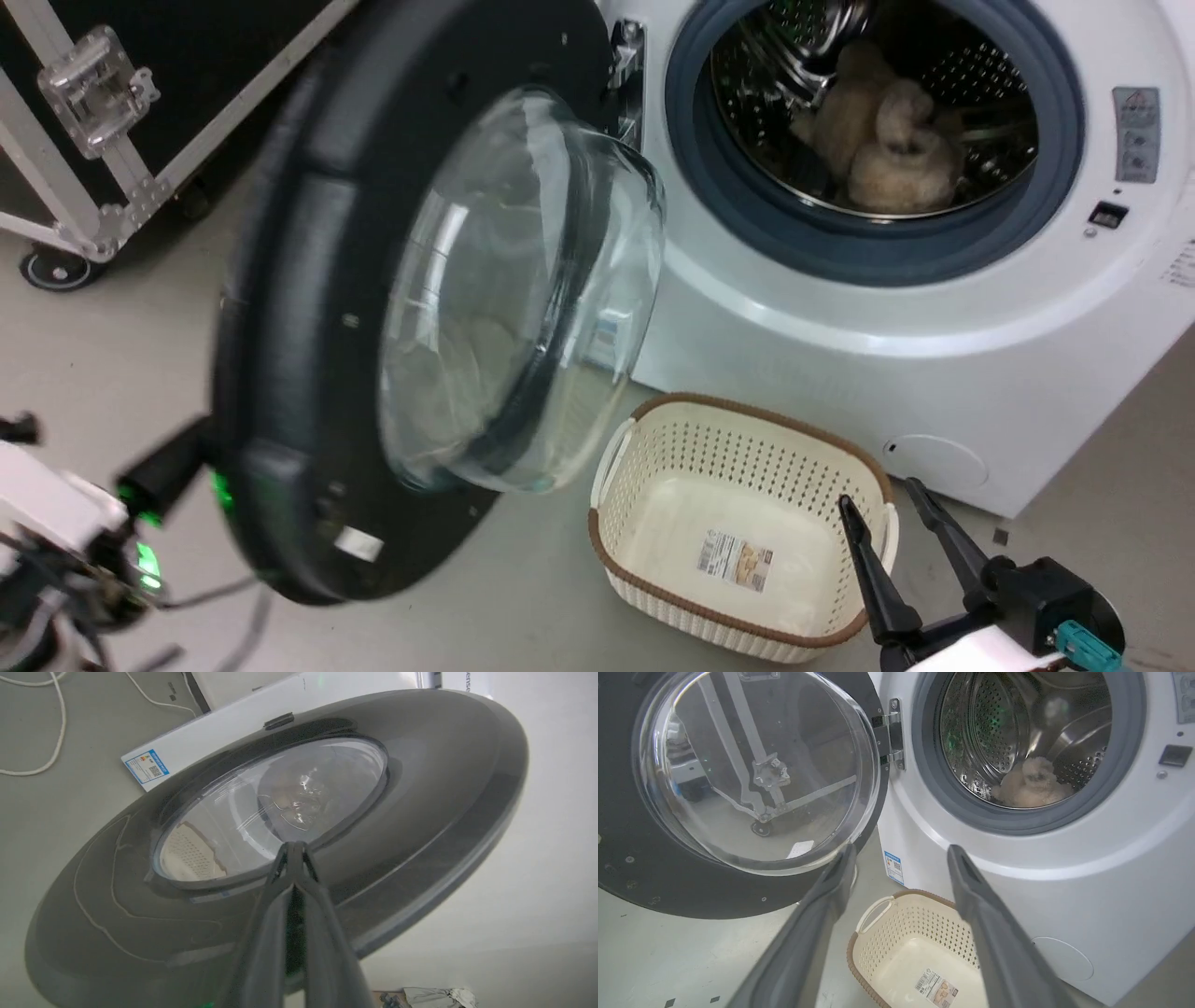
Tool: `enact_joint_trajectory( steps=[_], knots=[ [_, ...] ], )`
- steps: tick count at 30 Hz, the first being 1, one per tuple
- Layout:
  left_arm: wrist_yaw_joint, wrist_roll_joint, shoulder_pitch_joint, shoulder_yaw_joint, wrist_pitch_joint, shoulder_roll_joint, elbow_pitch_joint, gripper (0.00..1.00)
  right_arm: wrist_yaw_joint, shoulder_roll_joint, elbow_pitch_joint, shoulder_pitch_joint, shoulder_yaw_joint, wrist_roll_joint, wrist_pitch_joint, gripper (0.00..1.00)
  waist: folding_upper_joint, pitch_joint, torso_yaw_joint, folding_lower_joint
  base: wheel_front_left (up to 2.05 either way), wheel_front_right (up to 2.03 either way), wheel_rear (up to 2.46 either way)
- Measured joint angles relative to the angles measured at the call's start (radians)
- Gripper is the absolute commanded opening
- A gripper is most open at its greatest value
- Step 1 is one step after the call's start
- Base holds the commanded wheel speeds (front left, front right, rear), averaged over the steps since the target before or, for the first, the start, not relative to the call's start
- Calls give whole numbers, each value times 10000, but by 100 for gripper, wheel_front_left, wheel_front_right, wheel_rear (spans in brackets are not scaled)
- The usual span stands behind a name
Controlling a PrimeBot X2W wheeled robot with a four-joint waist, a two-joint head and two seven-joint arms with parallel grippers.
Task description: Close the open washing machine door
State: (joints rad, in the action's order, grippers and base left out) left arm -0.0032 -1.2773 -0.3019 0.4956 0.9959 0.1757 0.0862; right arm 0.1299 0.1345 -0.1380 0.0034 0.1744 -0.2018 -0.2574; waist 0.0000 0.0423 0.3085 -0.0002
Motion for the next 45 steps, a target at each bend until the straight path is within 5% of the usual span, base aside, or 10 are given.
enact_joint_trajectory(
  steps=[5,11,20,26,45],
  knots=[
    [44,-479,1262,-767,153,-1053,-1373,0,0,-209,-29,178,-261,88,0,100,0,-314,-364,0,0,0,0],
    [115,-1266,2313,-2326,-909,-1154,-1843,0,0,-128,8,198,-401,174,0,100,0,-259,-956,1,0,0,0],
    [-393,-2746,2571,-5509,-3568,-1250,-1390,0,0,140,165,101,-658,171,0,100,0,253,-2130,2,0,0,0],
    [-882,-4456,831,-6997,-6330,-1214,232,0,0,253,263,-352,-679,67,0,100,0,996,-3507,3,0,0,0],
    [-1227,-4600,-4569,-8333,-10960,-1271,4654,0,0,-59,180,-1008,-499,-199,0,100,1,2671,-6462,4,0,0,0]
  ],
)
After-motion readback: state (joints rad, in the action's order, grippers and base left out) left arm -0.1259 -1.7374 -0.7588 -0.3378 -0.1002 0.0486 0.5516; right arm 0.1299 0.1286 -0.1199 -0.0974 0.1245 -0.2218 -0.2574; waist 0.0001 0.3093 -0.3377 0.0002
